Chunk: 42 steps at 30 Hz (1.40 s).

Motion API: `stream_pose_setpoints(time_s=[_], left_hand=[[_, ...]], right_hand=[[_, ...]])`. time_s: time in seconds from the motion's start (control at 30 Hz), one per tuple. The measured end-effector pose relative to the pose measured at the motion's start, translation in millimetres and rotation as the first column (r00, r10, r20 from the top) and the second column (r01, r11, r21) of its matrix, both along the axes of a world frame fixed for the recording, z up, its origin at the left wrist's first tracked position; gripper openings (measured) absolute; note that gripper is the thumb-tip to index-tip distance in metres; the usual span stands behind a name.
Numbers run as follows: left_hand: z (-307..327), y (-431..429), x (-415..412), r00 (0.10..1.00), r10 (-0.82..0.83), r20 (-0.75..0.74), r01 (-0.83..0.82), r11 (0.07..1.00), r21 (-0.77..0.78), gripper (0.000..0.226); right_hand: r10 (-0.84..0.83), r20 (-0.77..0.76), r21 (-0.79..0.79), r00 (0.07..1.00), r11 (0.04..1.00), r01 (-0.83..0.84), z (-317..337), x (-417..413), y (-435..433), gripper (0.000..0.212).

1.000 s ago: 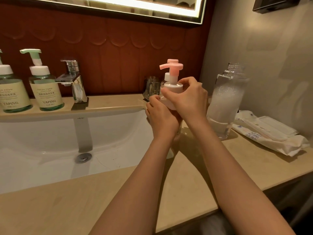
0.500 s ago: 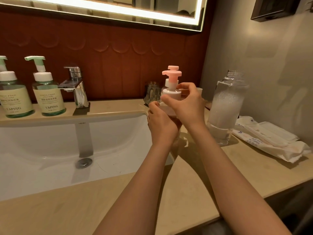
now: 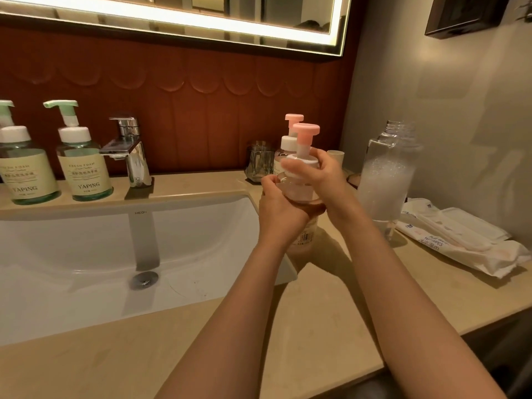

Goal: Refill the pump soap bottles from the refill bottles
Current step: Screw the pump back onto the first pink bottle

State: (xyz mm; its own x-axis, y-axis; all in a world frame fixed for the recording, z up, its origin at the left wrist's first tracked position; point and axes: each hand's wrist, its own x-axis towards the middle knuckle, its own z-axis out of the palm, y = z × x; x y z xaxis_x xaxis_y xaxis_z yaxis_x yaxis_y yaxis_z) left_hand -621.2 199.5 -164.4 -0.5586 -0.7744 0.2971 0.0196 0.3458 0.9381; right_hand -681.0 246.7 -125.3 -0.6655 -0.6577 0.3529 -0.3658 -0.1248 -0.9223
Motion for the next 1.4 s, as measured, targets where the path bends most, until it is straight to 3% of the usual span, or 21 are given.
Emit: stream_pose_setpoints(time_s=[0.03, 0.1, 0.27, 0.33, 0.47, 0.53, 0.73, 0.9, 1.0, 1.1, 1.17, 1.27, 1.4], left_hand=[[1.3, -3.4, 3.2, 0.998, -0.058, 0.005, 0.058, 0.998, 0.037, 0.088], [1.8, -7.3, 6.9, 0.991, -0.131, 0.009, 0.130, 0.988, 0.081, 0.089], [4.4, -1.1, -0.1, 1.000, -0.022, 0.017, 0.021, 0.996, 0.090, 0.078], [4.5, -1.4, 0.8, 1.000, -0.011, 0.019, 0.009, 0.997, 0.078, 0.077], [3.0, -16.7, 12.9, 0.949, -0.306, 0.069, 0.305, 0.952, 0.027, 0.075], [2.8, -19.6, 17.4, 0.917, -0.388, 0.090, 0.388, 0.921, 0.025, 0.070], [-1.8, -13.6, 6.1, 0.980, -0.200, 0.025, 0.201, 0.975, -0.099, 0.069], [-4.2, -8.1, 1.5, 0.992, -0.110, 0.055, 0.113, 0.992, -0.058, 0.077], [-8.3, -7.6, 5.3, 0.989, 0.036, 0.144, -0.039, 0.999, 0.024, 0.085], [-5.6, -20.4, 17.9, 0.988, -0.067, 0.137, 0.060, 0.997, 0.052, 0.079], [3.4, -32.3, 29.0, 0.980, -0.136, 0.148, 0.129, 0.990, 0.060, 0.079], [16.5, -53.7, 42.7, 0.960, -0.190, 0.206, 0.181, 0.981, 0.064, 0.077], [30.9, -86.7, 55.4, 0.944, -0.232, 0.234, 0.230, 0.972, 0.037, 0.062]], right_hand=[[0.105, 0.044, -0.008, 0.994, 0.994, -0.105, 1.8, -3.2, 5.4, 0.063], [0.139, 0.039, -0.035, 0.990, 0.990, -0.138, 2.7, -6.9, 10.8, 0.052], [-0.233, -0.148, -0.098, 0.961, 0.971, 0.220, -0.6, 9.1, -1.4, 0.050], [-0.266, -0.176, -0.103, 0.948, 0.962, 0.251, -2.5, 11.3, -2.7, 0.052], [0.117, 0.037, -0.028, 0.992, 0.993, -0.116, 1.3, -1.2, 12.0, 0.054], [0.142, 0.033, 0.021, 0.989, 0.990, -0.143, 0.9, -2.9, 14.1, 0.051], [-0.075, -0.067, 0.053, 0.995, 0.995, 0.079, 1.1, 5.8, 1.9, 0.066], [-0.201, -0.141, 0.041, 0.969, 0.977, 0.209, -1.4, 13.2, -6.4, 0.064], [-0.013, 0.054, 0.027, 0.998, 1.000, 0.012, 0.6, 6.9, -0.5, 0.068], [0.364, 0.257, -0.055, 0.895, 0.930, -0.362, -2.7, -14.7, 17.7, 0.069], [0.477, 0.282, -0.017, 0.832, 0.870, -0.493, -6.9, -25.8, 21.9, 0.067], [0.485, 0.276, 0.114, 0.830, 0.841, -0.529, -6.0, -32.6, 9.7, 0.085], [0.409, 0.012, 0.416, 0.913, 0.828, -0.376, 1.3, -21.4, -23.8, 0.080]])
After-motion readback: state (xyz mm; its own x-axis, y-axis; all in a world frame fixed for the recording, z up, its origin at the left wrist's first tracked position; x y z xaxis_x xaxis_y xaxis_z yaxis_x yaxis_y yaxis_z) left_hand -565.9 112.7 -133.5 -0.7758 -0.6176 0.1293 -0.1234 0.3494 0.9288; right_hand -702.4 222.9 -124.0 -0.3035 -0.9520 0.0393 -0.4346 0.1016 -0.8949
